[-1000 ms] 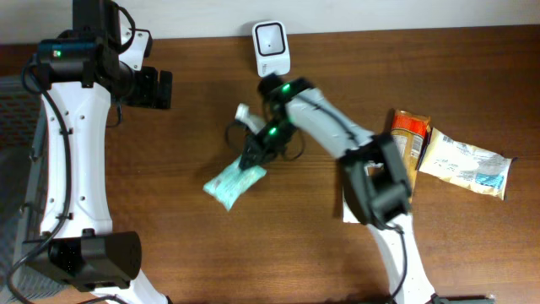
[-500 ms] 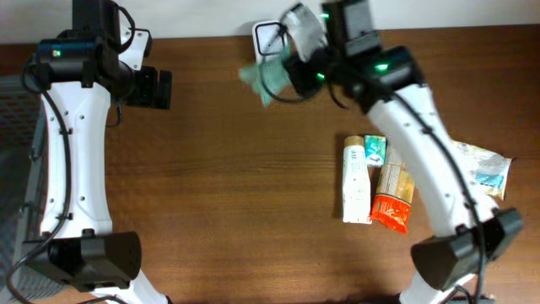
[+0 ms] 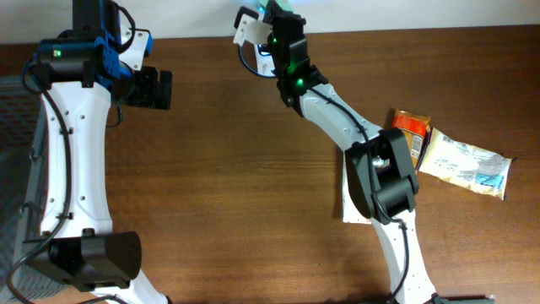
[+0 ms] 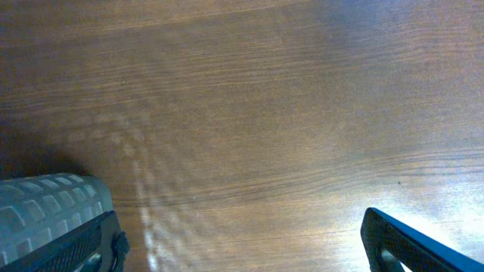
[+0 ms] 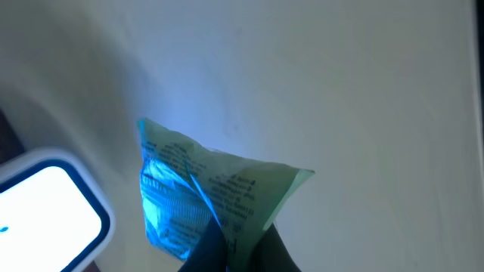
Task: Scan the item barcode
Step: 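Hold the wipes pack's barcode over the scanner, then carry the wipes pack right and drop it on the pile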
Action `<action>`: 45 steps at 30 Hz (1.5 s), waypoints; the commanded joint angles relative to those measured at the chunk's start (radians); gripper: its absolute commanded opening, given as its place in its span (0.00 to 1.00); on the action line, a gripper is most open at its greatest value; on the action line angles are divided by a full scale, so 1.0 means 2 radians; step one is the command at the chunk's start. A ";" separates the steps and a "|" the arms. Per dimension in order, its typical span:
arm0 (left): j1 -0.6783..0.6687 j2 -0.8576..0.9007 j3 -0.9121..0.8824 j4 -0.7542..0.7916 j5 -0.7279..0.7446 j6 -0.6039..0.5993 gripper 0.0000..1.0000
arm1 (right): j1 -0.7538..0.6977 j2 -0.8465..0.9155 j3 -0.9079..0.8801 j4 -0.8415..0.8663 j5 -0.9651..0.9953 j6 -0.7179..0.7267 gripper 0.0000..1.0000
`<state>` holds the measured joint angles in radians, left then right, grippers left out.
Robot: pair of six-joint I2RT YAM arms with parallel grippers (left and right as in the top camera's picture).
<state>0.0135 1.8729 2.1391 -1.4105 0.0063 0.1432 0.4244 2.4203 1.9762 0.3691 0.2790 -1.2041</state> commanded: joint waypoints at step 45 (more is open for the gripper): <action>0.001 -0.003 0.003 0.001 -0.002 0.010 0.99 | -0.043 -0.473 0.087 -0.960 -0.236 0.643 0.99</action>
<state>0.0135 1.8736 2.1391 -1.4097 0.0067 0.1429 0.3317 1.4654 2.1479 -1.5410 -0.2260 0.0933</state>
